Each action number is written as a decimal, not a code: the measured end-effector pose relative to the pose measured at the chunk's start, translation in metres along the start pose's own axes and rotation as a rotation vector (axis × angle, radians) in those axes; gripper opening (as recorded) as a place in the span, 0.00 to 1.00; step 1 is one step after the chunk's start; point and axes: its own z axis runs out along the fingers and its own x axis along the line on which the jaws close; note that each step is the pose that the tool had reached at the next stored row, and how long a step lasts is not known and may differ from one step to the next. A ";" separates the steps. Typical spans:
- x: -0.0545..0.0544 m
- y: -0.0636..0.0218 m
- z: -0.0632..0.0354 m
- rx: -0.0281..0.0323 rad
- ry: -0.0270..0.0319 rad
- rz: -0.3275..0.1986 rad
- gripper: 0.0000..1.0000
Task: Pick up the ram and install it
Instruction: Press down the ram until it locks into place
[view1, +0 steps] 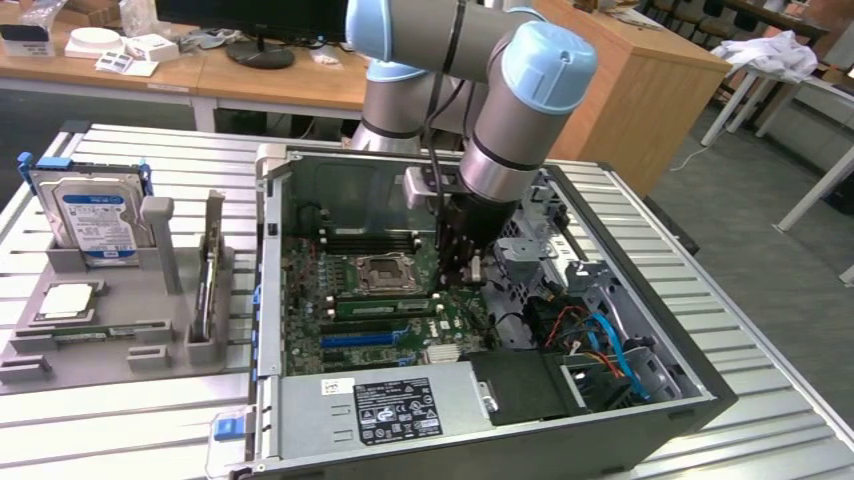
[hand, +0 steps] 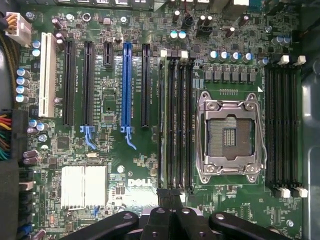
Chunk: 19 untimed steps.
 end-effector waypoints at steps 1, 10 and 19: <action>0.000 0.0000 0.0011 -0.0001 0.0001 0.000 0.11; 0.000 -0.0002 0.0044 0.0001 -0.0004 0.000 0.11; 0.001 -0.0004 0.0089 -0.0001 0.0002 0.000 0.11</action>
